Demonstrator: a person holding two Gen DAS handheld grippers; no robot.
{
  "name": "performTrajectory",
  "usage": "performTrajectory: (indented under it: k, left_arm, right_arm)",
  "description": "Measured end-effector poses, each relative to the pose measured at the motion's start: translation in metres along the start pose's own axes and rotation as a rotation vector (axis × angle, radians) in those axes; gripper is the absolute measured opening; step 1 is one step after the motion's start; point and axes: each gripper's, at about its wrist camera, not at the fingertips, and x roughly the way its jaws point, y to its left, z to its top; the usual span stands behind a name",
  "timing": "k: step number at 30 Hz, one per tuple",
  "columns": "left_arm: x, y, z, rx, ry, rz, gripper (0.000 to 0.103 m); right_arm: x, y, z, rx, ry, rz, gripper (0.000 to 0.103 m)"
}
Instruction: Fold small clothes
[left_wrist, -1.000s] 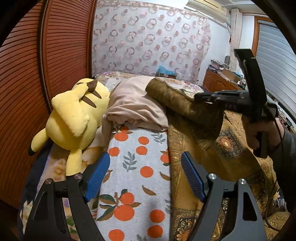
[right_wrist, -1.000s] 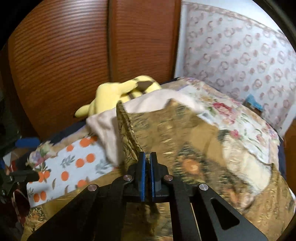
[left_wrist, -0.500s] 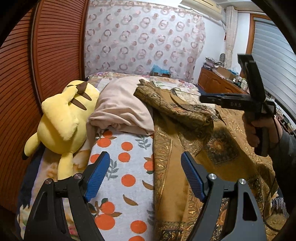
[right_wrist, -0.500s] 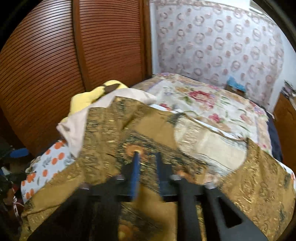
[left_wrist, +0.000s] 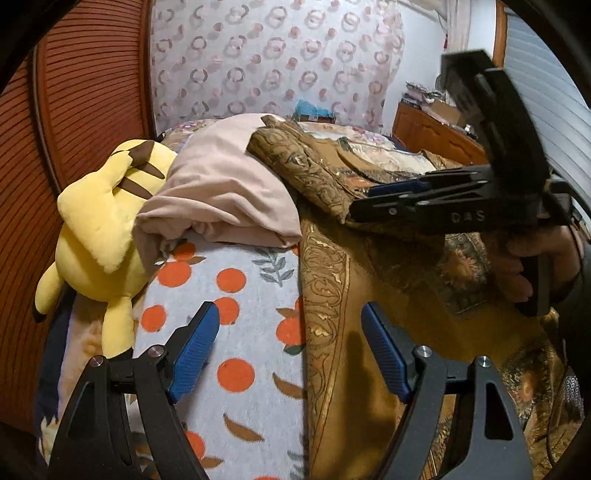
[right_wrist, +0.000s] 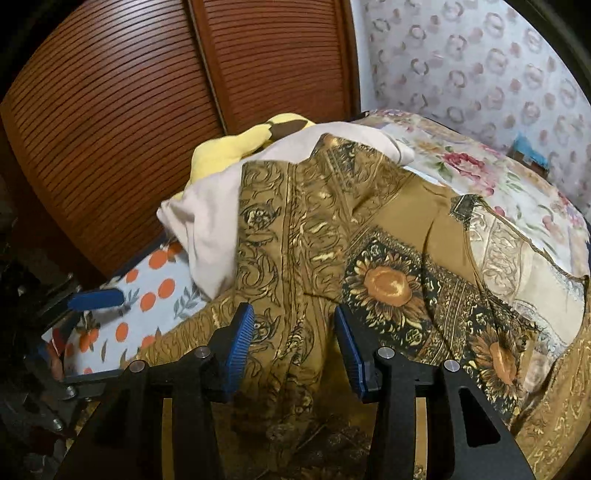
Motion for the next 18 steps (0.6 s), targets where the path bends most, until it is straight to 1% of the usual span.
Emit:
performTrajectory:
  k: [1, 7, 10, 11, 12, 13, 14, 16, 18]
  left_arm:
    - [0.003, -0.001, 0.001, 0.001, 0.005, 0.003, 0.08]
    - [0.009, 0.0, 0.001, 0.003, 0.026, 0.005, 0.08]
    - [0.012, 0.0, 0.002, 0.003, 0.044, 0.011, 0.08]
    - [0.013, 0.0, 0.001, 0.004, 0.047, 0.01, 0.08]
    - [0.014, 0.0, 0.001, 0.006, 0.048, 0.011, 0.08]
    - [0.014, 0.0, 0.001, 0.006, 0.049, 0.011, 0.08]
    - [0.014, -0.001, 0.001, 0.005, 0.048, 0.011, 0.08]
    - [0.014, -0.001, 0.001, 0.008, 0.049, 0.014, 0.08]
    - [0.014, -0.002, 0.001, 0.013, 0.05, 0.02, 0.08]
  right_arm:
    - [-0.003, 0.001, -0.001, -0.002, 0.003, 0.0, 0.042]
    - [-0.026, 0.01, -0.003, -0.029, 0.0, 0.013, 0.037]
    - [-0.027, 0.015, -0.004, -0.05, 0.008, 0.011, 0.035]
    - [-0.025, 0.016, -0.004, -0.056, 0.013, 0.009, 0.029]
    - [-0.027, 0.017, -0.007, -0.062, 0.02, 0.006, 0.026]
    - [-0.024, 0.017, -0.008, -0.067, 0.025, 0.002, 0.016]
    - [-0.024, 0.016, -0.008, -0.07, 0.023, 0.002, 0.009]
    - [-0.031, 0.015, -0.008, -0.065, -0.005, 0.012, 0.006]
    - [-0.043, 0.011, -0.008, -0.045, -0.06, -0.002, 0.006]
